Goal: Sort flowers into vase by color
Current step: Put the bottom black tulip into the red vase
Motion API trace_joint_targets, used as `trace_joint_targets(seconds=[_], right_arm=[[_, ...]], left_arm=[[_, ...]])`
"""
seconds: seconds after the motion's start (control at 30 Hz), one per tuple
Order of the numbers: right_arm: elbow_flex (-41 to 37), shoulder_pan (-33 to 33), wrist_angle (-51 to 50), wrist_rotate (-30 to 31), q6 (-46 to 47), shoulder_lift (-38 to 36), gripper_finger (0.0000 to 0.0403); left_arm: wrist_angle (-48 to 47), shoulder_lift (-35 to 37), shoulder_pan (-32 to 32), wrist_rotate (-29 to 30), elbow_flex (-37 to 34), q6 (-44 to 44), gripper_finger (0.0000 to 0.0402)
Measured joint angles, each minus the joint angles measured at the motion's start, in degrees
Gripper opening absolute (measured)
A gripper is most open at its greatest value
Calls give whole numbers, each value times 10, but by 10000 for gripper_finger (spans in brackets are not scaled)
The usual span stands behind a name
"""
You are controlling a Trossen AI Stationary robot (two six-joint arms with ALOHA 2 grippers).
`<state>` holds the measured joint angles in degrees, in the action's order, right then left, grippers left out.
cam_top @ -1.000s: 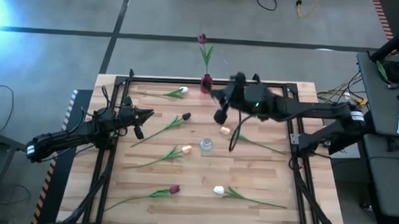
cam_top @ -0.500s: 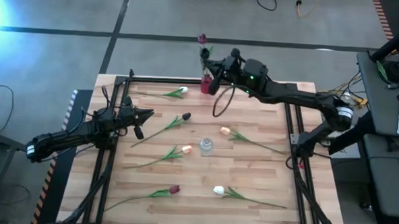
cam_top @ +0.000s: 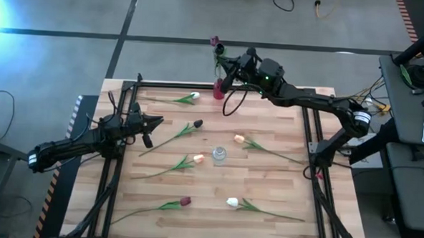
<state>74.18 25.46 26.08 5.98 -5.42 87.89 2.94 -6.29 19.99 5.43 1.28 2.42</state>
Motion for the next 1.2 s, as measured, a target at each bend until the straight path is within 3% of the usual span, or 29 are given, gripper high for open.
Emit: trace_joint_targets(seconds=[0.47, 0.93, 1.2], right_arm=[[-20, 16, 38, 5, 24, 4, 9], [-106, 40, 182, 7, 79, 4, 9], [-128, 46, 210, 7, 107, 3, 9]], left_arm=[[0, 0, 0, 0, 0, 0, 36], [0, 0, 0, 0, 0, 0, 36], [0, 0, 0, 0, 0, 0, 36]])
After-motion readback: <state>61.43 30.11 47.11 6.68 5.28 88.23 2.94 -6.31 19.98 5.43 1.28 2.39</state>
